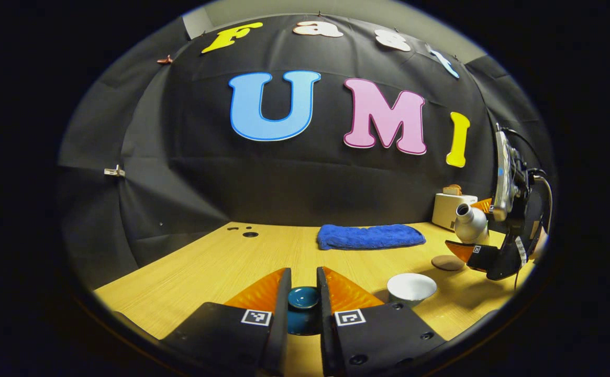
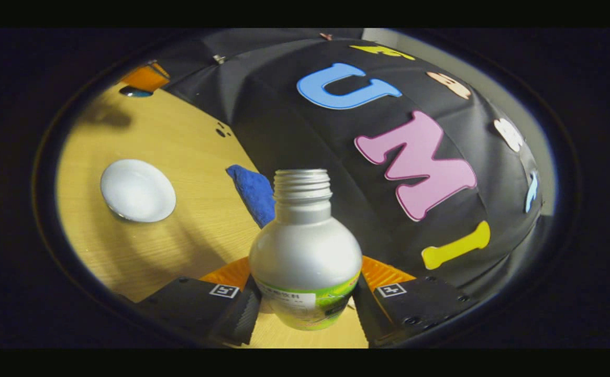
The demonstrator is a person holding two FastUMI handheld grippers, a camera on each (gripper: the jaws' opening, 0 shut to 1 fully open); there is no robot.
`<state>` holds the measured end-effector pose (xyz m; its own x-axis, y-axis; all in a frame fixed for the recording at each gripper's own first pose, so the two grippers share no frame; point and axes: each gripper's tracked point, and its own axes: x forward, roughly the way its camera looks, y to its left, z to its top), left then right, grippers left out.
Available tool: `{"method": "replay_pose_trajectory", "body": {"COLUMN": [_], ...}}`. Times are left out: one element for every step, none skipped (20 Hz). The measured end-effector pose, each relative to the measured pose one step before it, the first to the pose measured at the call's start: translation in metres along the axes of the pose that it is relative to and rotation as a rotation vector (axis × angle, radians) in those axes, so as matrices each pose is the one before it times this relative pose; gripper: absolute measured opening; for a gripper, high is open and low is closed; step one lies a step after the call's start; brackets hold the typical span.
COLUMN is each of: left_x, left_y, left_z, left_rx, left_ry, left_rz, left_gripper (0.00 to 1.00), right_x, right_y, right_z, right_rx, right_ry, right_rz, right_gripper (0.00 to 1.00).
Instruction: Open the teacup lid with one hand, grasp the water bottle and pour water into the teacup with the other hand; after pouring, place the water bottle on the coaster and then close the teacup lid.
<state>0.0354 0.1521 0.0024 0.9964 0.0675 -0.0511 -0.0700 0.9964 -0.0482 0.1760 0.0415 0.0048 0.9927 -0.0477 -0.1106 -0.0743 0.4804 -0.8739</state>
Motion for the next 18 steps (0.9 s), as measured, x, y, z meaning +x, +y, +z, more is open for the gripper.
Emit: {"method": "replay_pose_trajectory", "body": {"left_x": [-0.00046,-0.00142,-0.00063,-0.00057,-0.00077,-0.00112,-0.00057,-0.00024,-0.00142,0.00026,0.00010,-0.00008,-0.00128,0.00007,-0.00009,0.00011,-0.00037,0.00062], "left_y": [0.00407,0.00392,0.00283,0.00165,0.00130,-0.00033,0.00036,0.00115,0.00210,0.00193,0.00182,0.00110,0.00209,0.00141,0.00068,-0.00008,0.00034,0.00012], "left_z": [-0.00101,-0.00057,0.00040,-0.00186,0.00019,-0.00033,0.00036,-0.00124,0.00032,-0.00066,-0.00030,-0.00140,-0.00119,-0.00369,-0.00150,-0.00232,-0.00001,-0.00025], "left_rx": [-0.00109,-0.00093,-0.00012,0.00061,-0.00096,-0.00126,-0.00114,-0.00086,-0.00060,-0.00140,-0.00261,-0.00303,-0.00326,-0.00385,-0.00287,-0.00172,-0.00189,0.00001], "left_ry": [0.00278,0.00052,0.00038,0.00215,0.00198,0.00032,0.00048,-0.00017,-0.00046,-0.00007,0.00210,0.00187,0.00511,0.00493,0.00540,0.00544,0.00217,0.00078], "left_rz": [0.00418,0.00443,0.00344,0.00178,-0.00043,-0.00274,-0.00203,-0.00054,0.00208,0.00217,0.00403,0.00232,0.00240,0.00190,-0.00016,0.00047,-0.00061,0.00129], "left_gripper": [0.30,0.30,0.30,0.30,0.30,0.30,0.30,0.30,0.30,0.29,0.30,0.30,0.30,0.30,0.30,0.30,0.30,0.30], "right_x": [0.00090,-0.00024,-0.00023,0.00259,0.00043,0.00172,-0.00121,-0.00147,-0.00053,0.00147,-0.00049,0.00445,0.00284,0.00373,0.00153,-0.00074,-0.00053,-0.00031], "right_y": [0.00426,0.00133,0.00107,0.00359,0.00279,0.00331,0.00037,0.00044,0.00000,0.00124,0.00145,0.00151,0.00076,0.00101,0.00013,-0.00068,-0.00056,0.00050], "right_z": [0.00158,0.00299,0.00339,0.00417,0.00305,0.00497,0.00209,0.00295,0.00122,0.00107,0.00099,0.00253,-0.00086,0.00105,0.00035,-0.00011,0.00001,0.00026], "right_rx": [-0.03679,-0.02877,-0.02777,-0.02662,-0.02795,-0.03014,-0.03294,-0.03439,-0.03157,-0.02471,-0.01643,-0.01005,-0.00703,-0.00976,-0.01425,-0.02018,-0.02238,-0.02086], "right_ry": [-0.00141,-0.00544,-0.00963,-0.00725,-0.00852,-0.00933,-0.00842,-0.00656,-0.00667,-0.00421,-0.00535,-0.00497,-0.00171,-0.00250,-0.00214,-0.00728,-0.00218,-0.00259], "right_rz": [0.00368,-0.00969,-0.00368,-0.00217,-0.00046,-0.00091,-0.00359,-0.00439,-0.00598,-0.00452,0.00134,0.00528,0.00462,0.00299,-0.00344,-0.00601,-0.00933,-0.00527], "right_gripper": [0.80,0.80,0.80,0.79,0.79,0.80,0.80,0.79,0.80,0.80,0.80,0.79,0.79,0.79,0.79,0.79,0.79,0.79]}}
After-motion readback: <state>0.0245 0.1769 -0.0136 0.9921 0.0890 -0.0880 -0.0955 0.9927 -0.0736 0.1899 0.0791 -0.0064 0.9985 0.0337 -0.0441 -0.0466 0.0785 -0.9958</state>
